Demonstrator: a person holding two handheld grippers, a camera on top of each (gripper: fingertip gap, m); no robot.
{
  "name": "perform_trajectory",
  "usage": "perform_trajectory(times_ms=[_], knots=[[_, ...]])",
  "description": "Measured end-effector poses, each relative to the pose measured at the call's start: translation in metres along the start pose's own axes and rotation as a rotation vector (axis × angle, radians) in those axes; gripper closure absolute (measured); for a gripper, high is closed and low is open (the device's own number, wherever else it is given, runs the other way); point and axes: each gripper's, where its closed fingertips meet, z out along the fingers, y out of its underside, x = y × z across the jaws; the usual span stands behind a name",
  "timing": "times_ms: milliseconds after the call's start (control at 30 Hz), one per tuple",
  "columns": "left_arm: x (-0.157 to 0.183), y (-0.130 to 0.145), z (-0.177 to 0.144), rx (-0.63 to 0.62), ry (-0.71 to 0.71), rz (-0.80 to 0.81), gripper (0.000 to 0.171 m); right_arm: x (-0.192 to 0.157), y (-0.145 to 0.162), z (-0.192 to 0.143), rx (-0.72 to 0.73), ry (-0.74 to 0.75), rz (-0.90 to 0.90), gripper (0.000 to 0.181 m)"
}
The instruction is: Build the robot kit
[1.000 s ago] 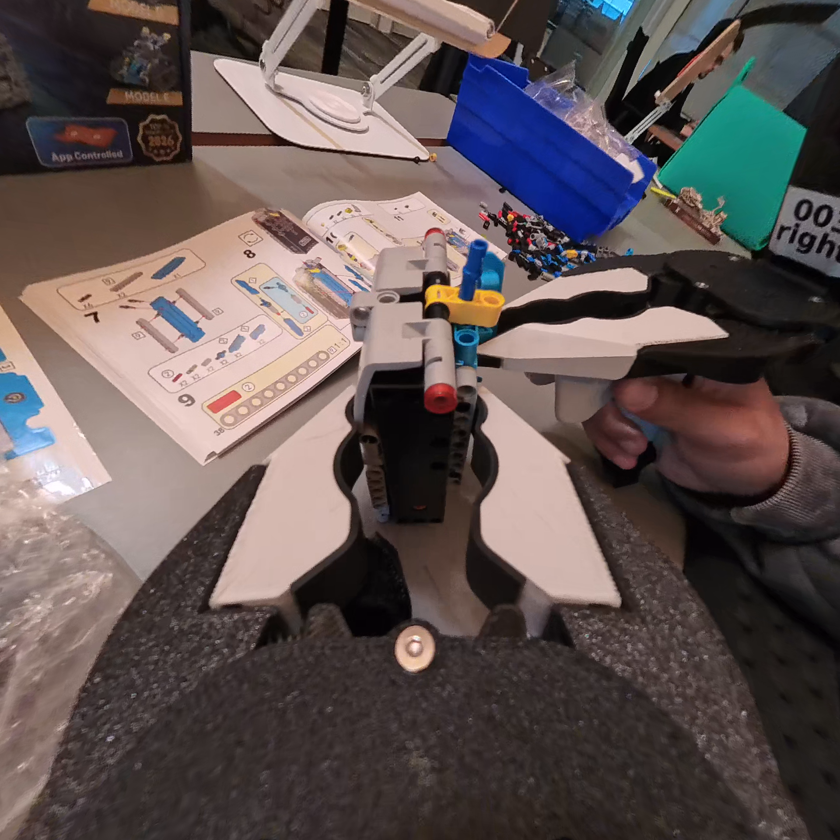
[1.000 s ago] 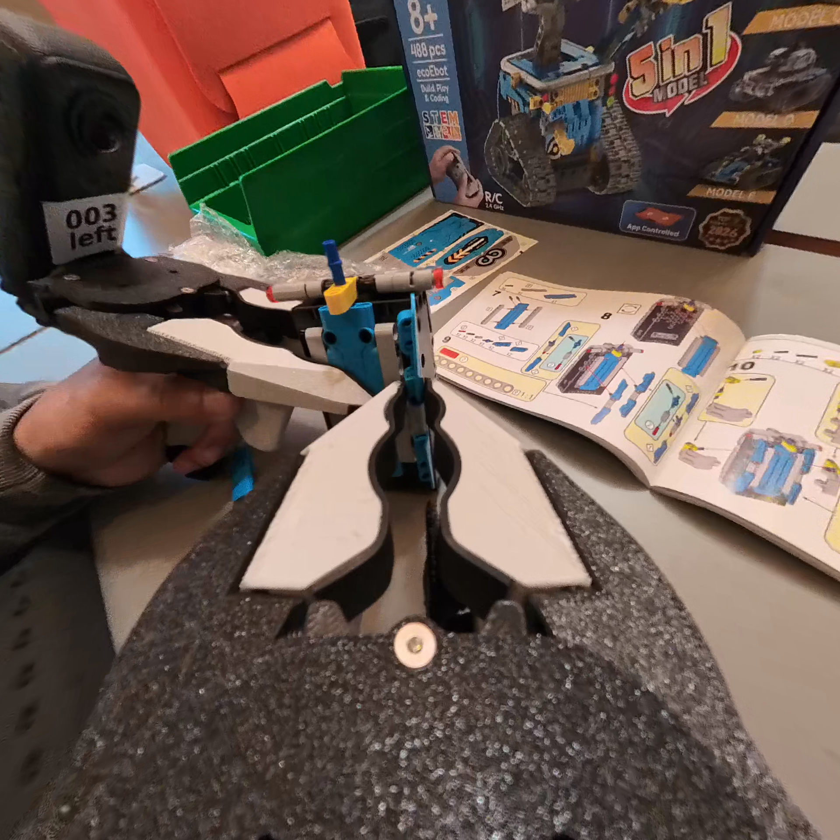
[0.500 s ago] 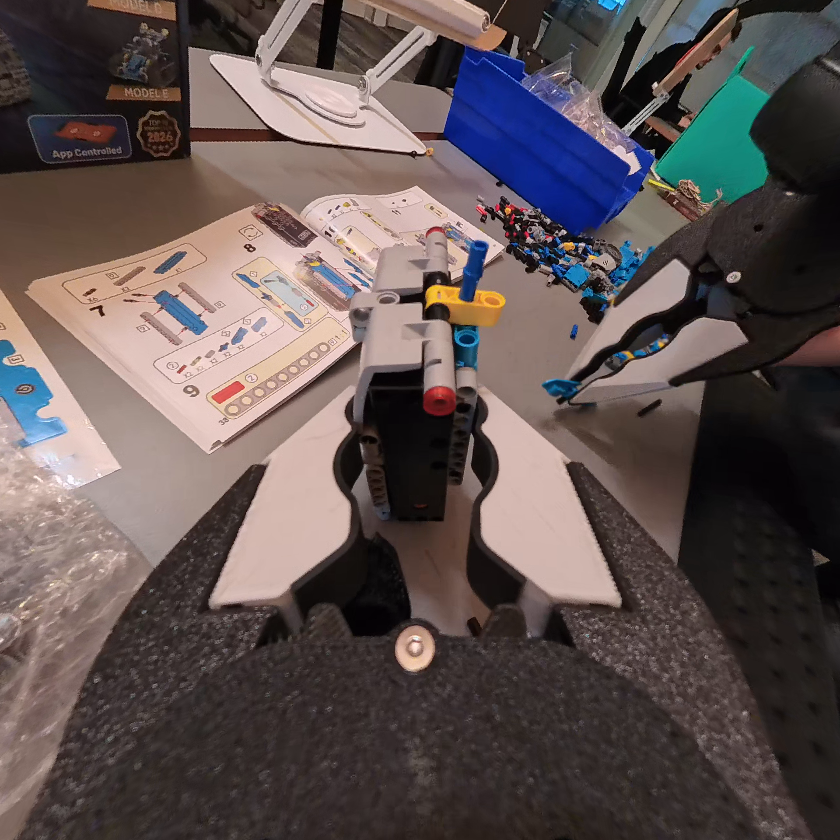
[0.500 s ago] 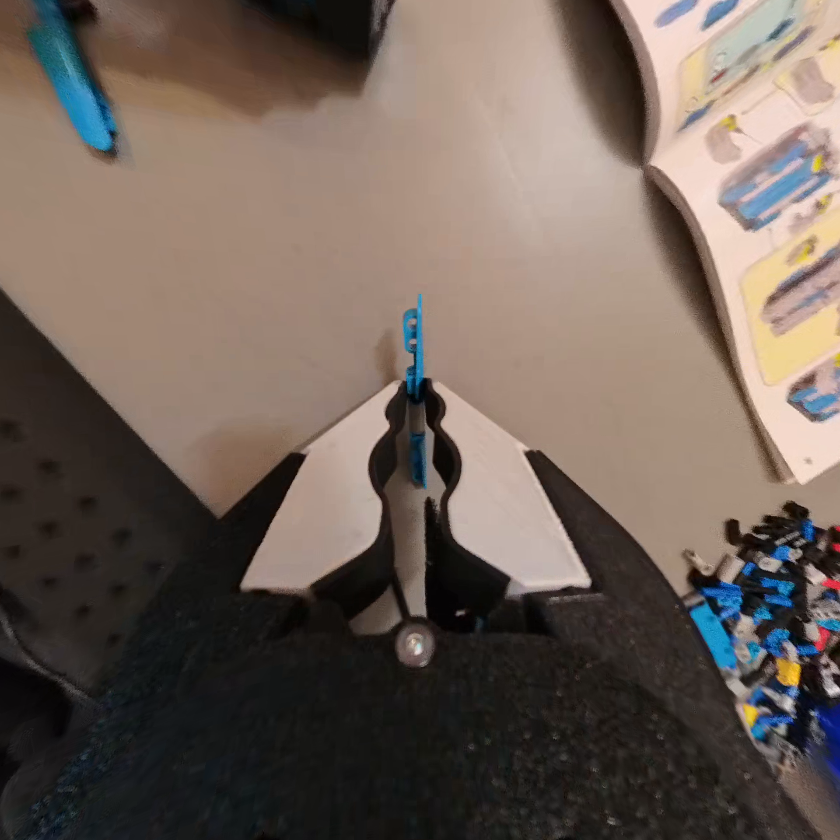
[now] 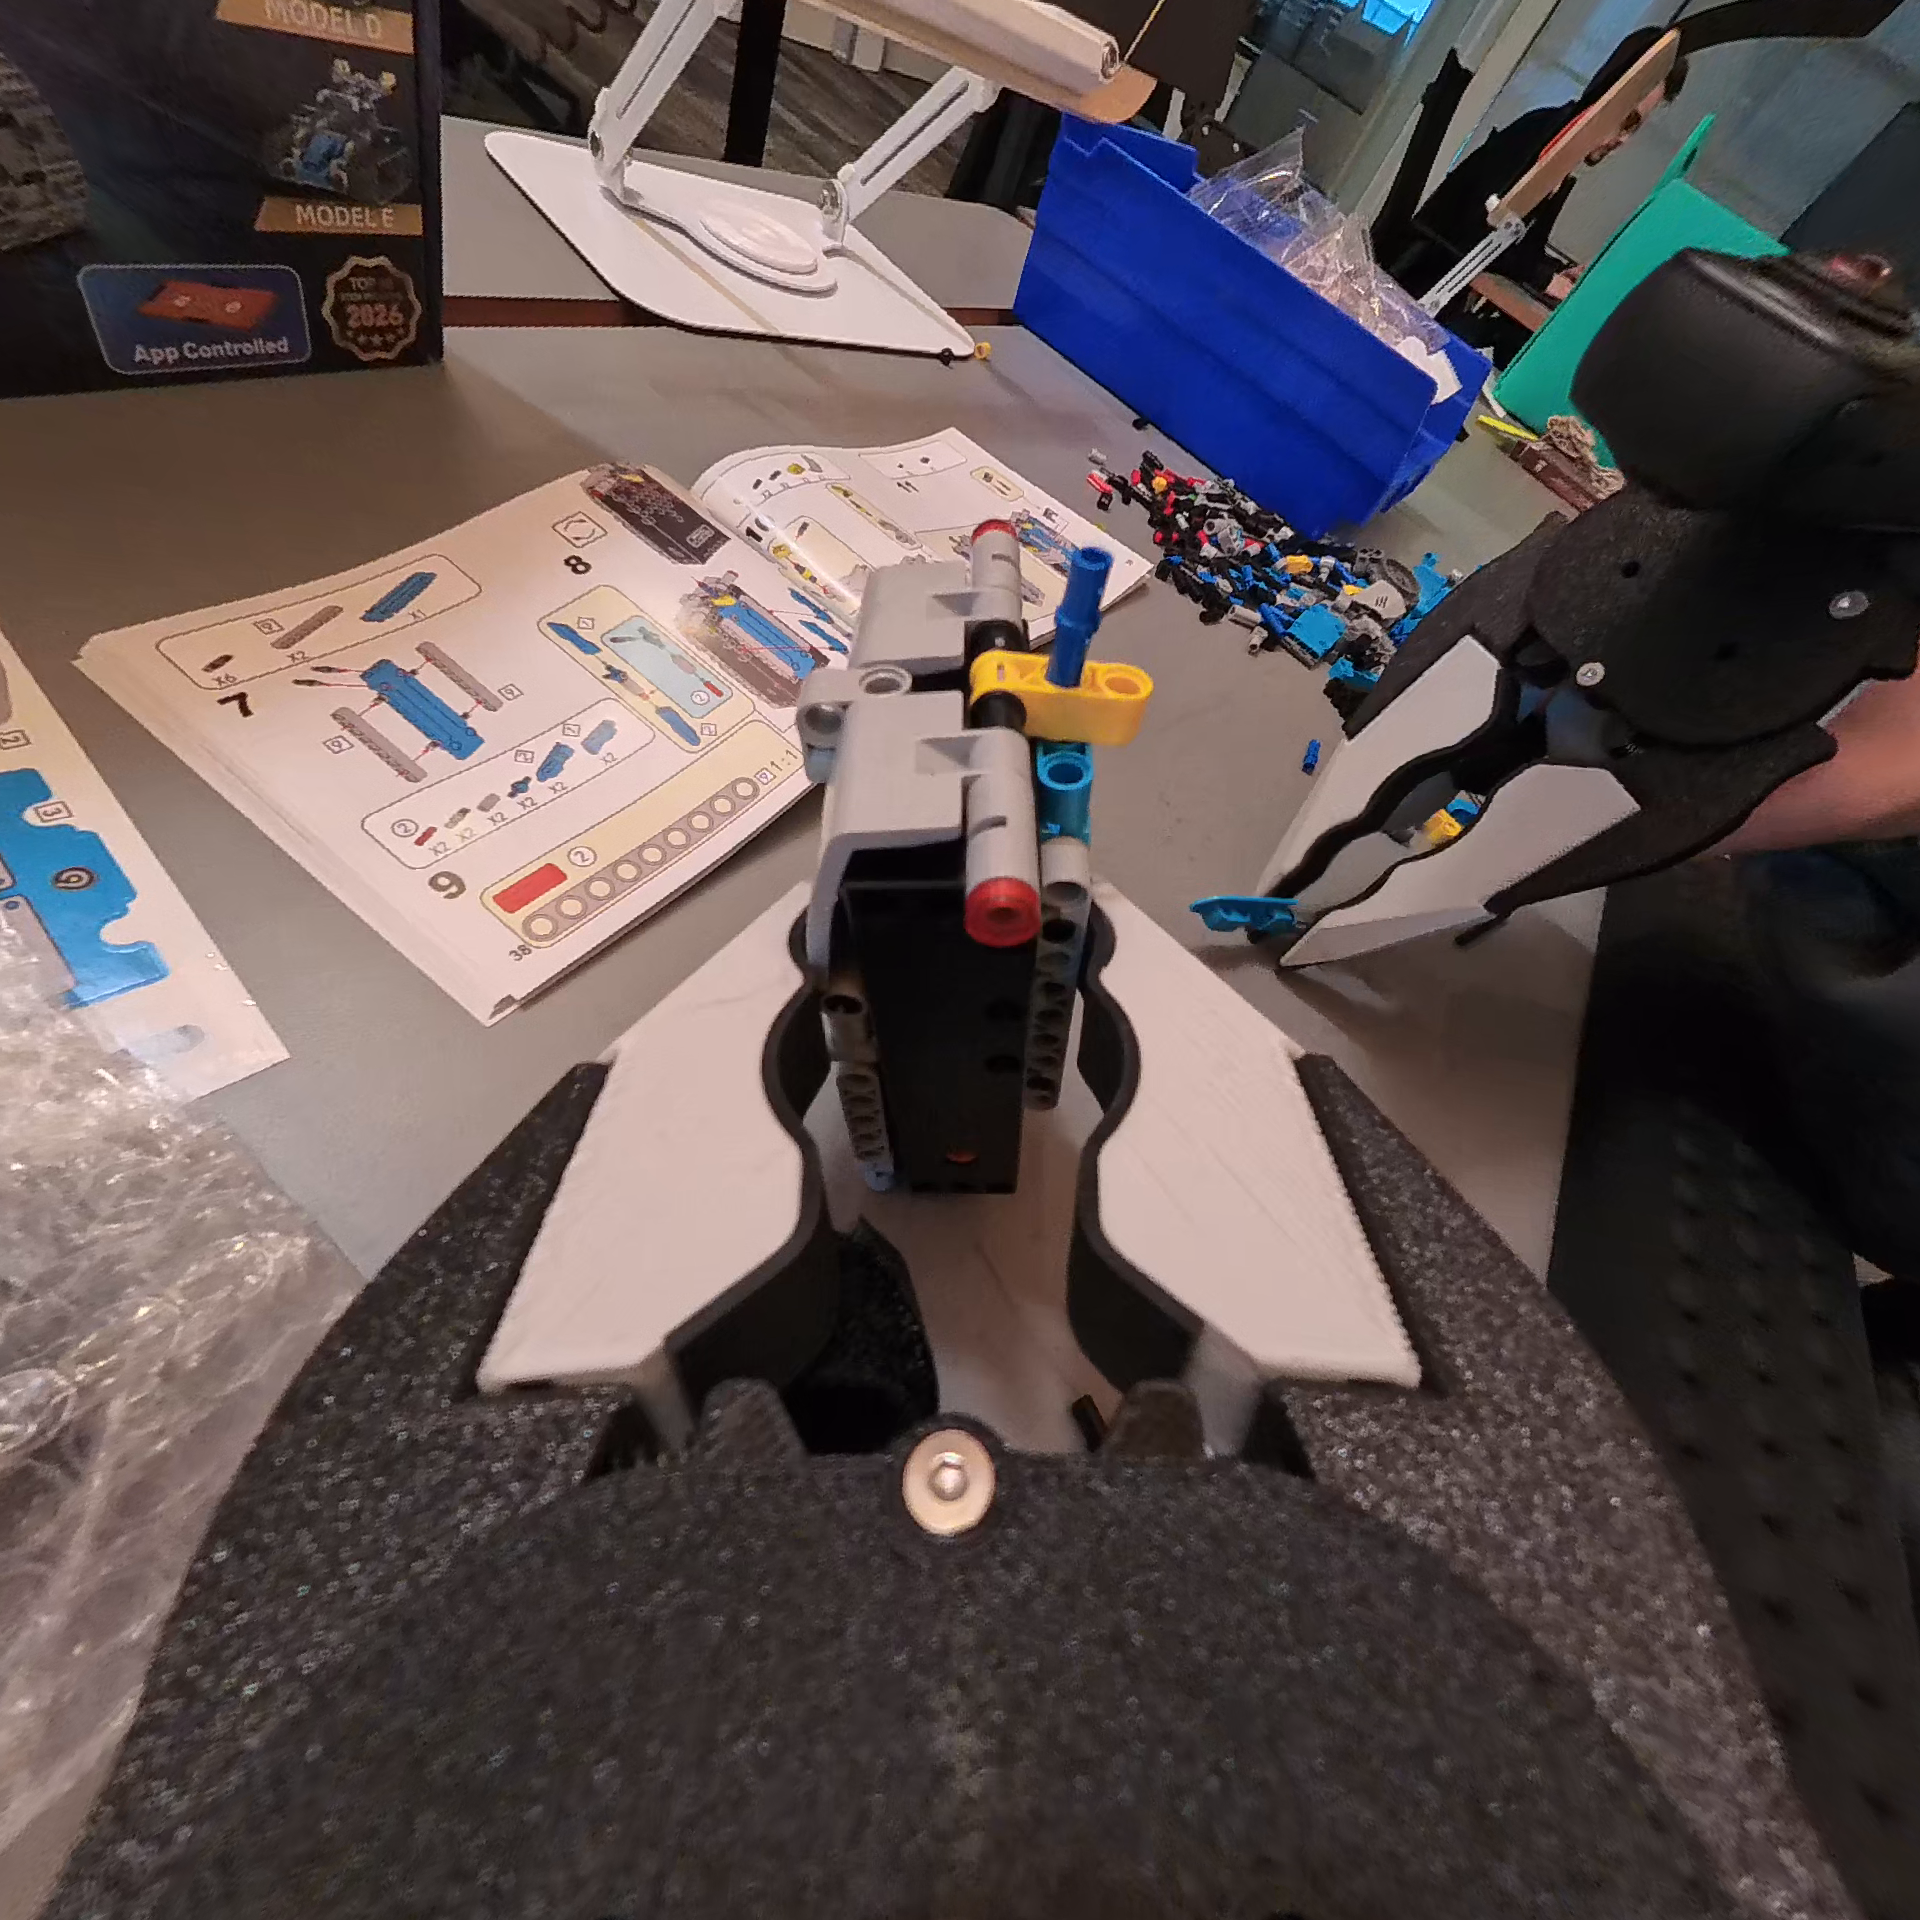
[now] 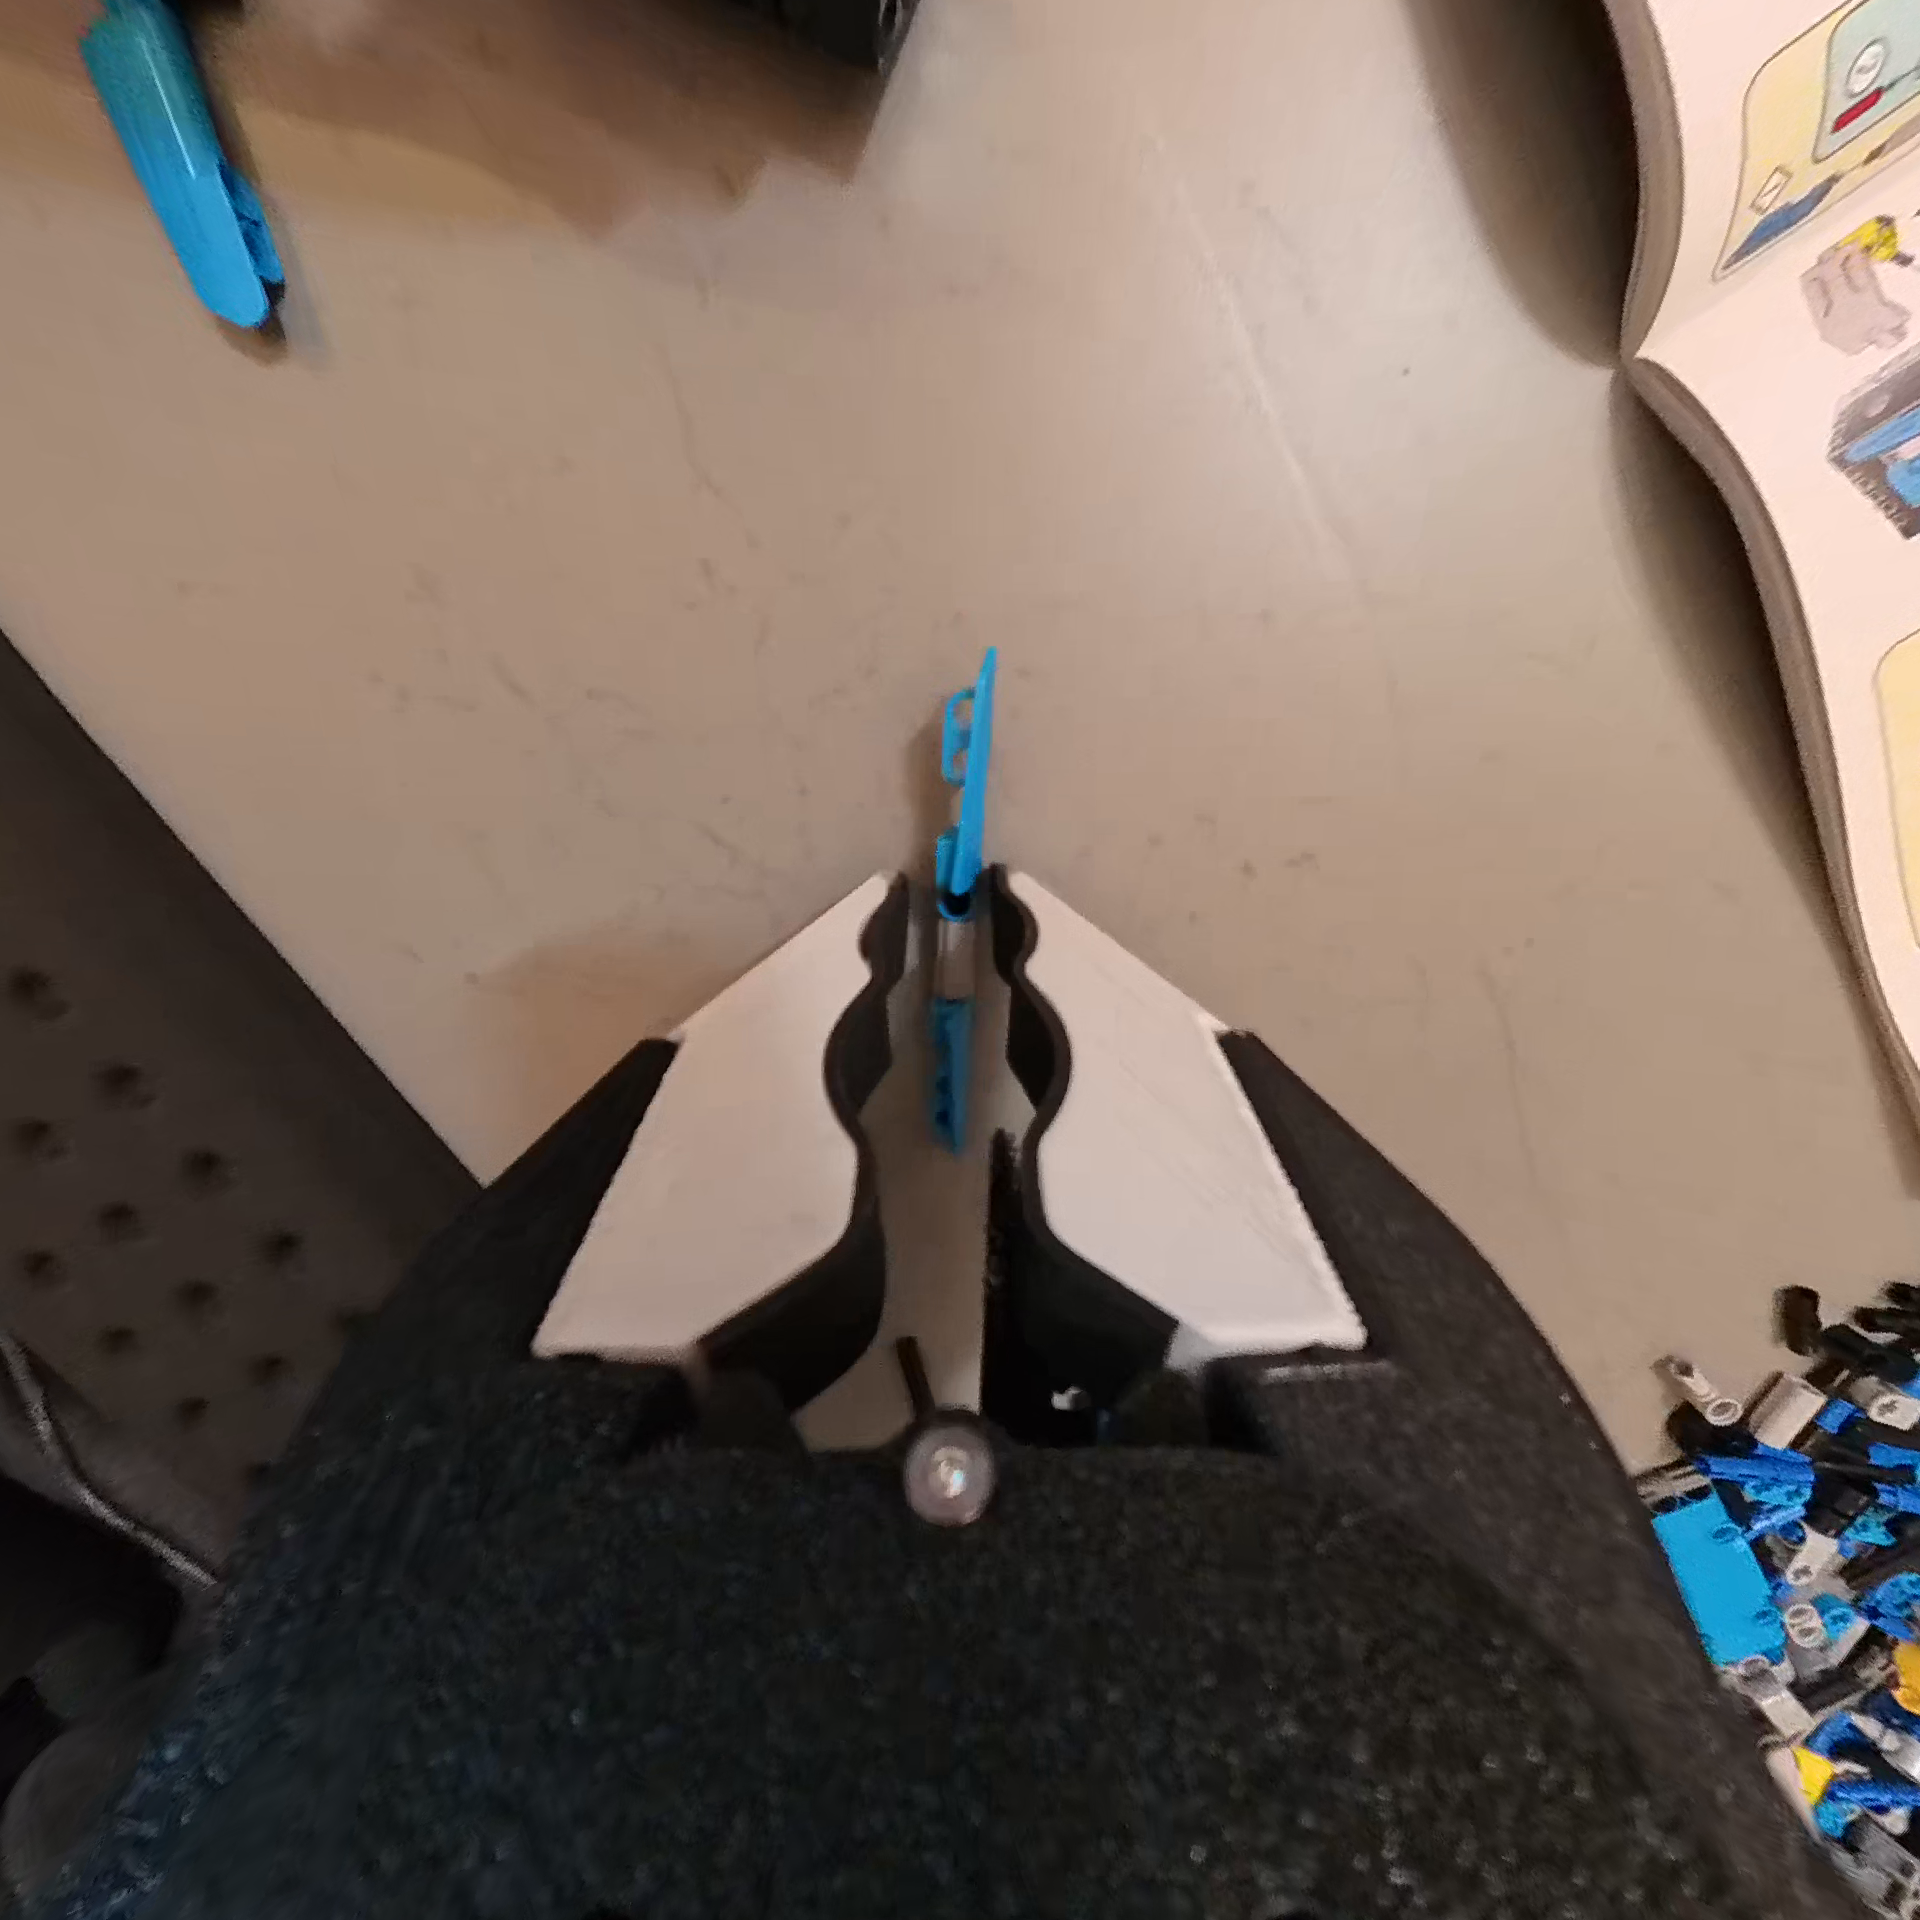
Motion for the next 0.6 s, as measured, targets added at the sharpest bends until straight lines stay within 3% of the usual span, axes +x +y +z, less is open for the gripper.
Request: perform_trajectory(times_ms=[67, 267, 367, 533, 600], knots=[[0.001, 0.0, 0.0, -0.002, -0.002, 0.008, 0.127, 0.001, -0.004, -0.003, 0.027, 0.008, -0.002, 0.174], [0.002, 0.001, 0.0, -0.005, -0.006, 0.025, 0.127, -0.002, -0.005, -0.012, 0.05, -0.014, -0.013, 0.176], [0.002, 0.001, 0.0, -0.005, -0.006, 0.026, 0.127, 0.002, -0.016, -0.018, 0.137, -0.043, 0.008, 0.181], [0.003, 0.001, 0.0, -0.003, -0.006, 0.035, 0.127, 0.005, -0.05, -0.033, 0.405, -0.146, 0.089, 0.181], [0.003, 0.001, 0.0, -0.005, -0.006, 0.038, 0.127, 0.008, -0.043, -0.023, 0.359, -0.142, 0.102, 0.181]])
